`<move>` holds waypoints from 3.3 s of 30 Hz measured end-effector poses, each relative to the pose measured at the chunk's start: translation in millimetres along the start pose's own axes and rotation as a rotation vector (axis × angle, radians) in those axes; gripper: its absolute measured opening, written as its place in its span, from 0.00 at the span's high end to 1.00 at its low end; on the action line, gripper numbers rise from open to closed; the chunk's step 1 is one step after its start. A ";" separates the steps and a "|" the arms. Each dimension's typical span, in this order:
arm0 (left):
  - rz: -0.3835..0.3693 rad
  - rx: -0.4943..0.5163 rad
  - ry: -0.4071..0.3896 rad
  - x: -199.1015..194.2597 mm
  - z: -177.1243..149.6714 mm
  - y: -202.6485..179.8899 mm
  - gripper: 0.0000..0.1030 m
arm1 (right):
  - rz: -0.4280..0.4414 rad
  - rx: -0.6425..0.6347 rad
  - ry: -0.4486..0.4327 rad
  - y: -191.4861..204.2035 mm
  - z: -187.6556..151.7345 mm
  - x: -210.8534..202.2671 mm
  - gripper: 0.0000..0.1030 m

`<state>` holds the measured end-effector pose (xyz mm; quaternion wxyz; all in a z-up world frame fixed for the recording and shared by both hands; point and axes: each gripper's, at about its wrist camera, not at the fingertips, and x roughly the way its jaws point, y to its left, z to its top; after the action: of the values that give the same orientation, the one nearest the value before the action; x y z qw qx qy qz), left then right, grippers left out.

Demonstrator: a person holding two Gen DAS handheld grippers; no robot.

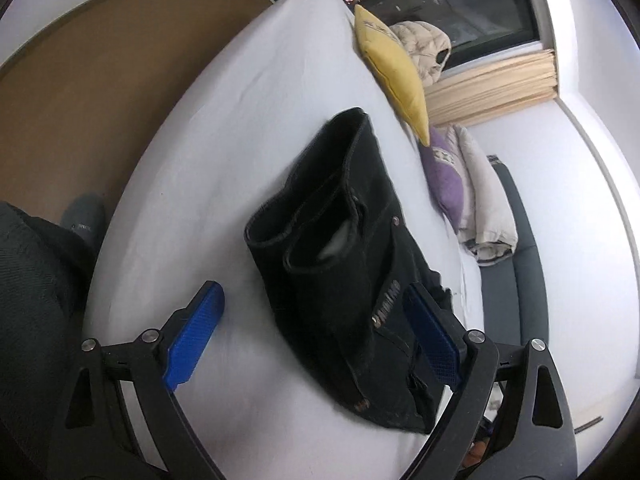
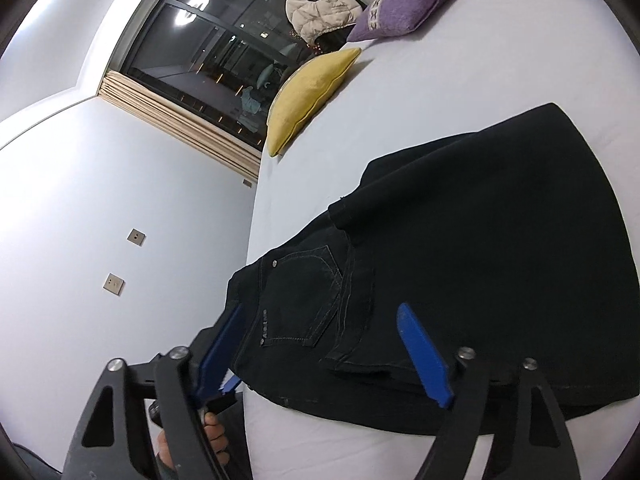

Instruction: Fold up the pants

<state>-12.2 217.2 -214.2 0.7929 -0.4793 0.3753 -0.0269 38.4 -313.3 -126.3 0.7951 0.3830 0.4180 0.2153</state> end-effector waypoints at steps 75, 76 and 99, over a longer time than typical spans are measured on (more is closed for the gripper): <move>-0.130 1.256 0.368 176.8 -342.9 -388.2 0.89 | 0.097 -0.014 0.246 -69.3 91.1 8.7 0.83; -0.114 1.257 0.387 186.9 -350.6 -384.1 0.89 | 0.080 -0.007 0.246 -78.6 87.3 13.0 0.83; -0.110 1.137 0.377 154.4 -329.6 -309.6 0.77 | -0.107 0.224 0.039 -147.0 68.3 -36.3 0.71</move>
<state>-8.0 -255.7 -145.9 0.8421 0.0141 0.4110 -0.3491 78.1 -456.9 -199.8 0.7493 0.4423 0.4748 0.1320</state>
